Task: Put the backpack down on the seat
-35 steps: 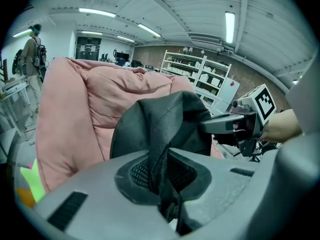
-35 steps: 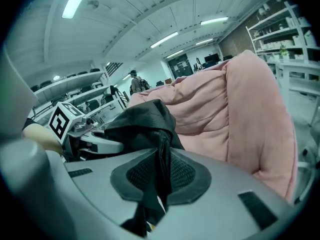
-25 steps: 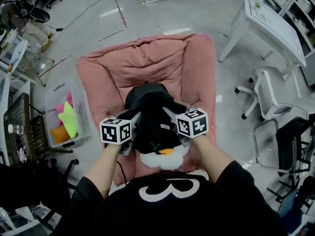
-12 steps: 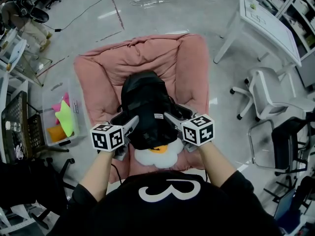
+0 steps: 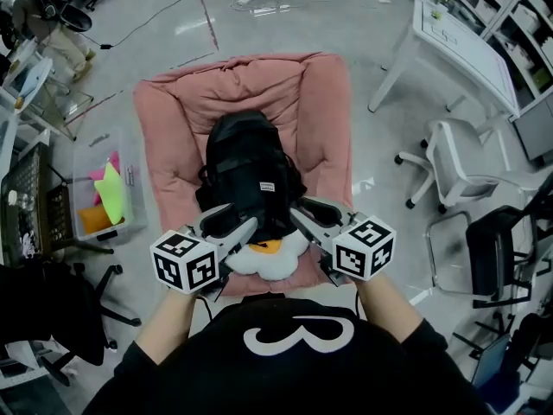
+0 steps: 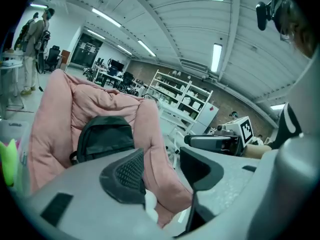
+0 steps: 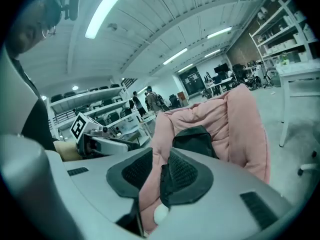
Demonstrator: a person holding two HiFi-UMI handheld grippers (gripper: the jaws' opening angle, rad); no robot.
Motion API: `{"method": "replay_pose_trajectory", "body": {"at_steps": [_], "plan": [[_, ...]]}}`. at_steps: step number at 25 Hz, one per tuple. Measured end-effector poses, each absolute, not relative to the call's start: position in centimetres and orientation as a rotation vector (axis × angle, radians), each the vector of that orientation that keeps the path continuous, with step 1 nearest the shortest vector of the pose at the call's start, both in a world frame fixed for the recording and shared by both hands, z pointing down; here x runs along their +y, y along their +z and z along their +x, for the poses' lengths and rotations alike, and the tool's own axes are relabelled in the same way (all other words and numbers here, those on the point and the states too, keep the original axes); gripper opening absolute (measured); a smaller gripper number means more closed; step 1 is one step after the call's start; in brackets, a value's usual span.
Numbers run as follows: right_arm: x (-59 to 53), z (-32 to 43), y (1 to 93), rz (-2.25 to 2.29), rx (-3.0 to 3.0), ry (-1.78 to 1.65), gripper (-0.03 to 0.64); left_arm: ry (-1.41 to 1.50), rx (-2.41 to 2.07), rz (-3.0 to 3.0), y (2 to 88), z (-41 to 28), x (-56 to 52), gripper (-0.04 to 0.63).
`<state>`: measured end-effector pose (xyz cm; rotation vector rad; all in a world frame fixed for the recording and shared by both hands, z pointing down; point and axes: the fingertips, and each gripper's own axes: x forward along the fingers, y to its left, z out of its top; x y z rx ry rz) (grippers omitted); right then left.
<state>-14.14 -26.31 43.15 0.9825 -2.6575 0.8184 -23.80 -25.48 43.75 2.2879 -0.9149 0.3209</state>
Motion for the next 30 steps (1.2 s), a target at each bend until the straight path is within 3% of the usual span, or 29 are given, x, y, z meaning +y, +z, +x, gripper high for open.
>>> {"method": "replay_pose_trajectory", "body": {"at_steps": [3,7,8,30], "plan": [[-24.3,-13.5,40.1,0.988,-2.733,0.82,0.029,0.23,-0.872,2.308,40.6,-22.5,-23.0,0.169],[-21.5,-13.1,36.3,0.974,-2.864,0.896,0.014,0.102,-0.824,2.362,36.3,-20.8,-20.0,0.022],[-20.8,-13.0,35.7,0.966,-2.886,0.894,0.006,0.095,-0.829,2.383,35.5,-20.5,-19.3,0.012],[-10.9,-13.4,31.4,0.741,-2.99,0.677,0.004,0.126,-1.003,2.496,31.6,-19.2,-9.8,0.006]]}}
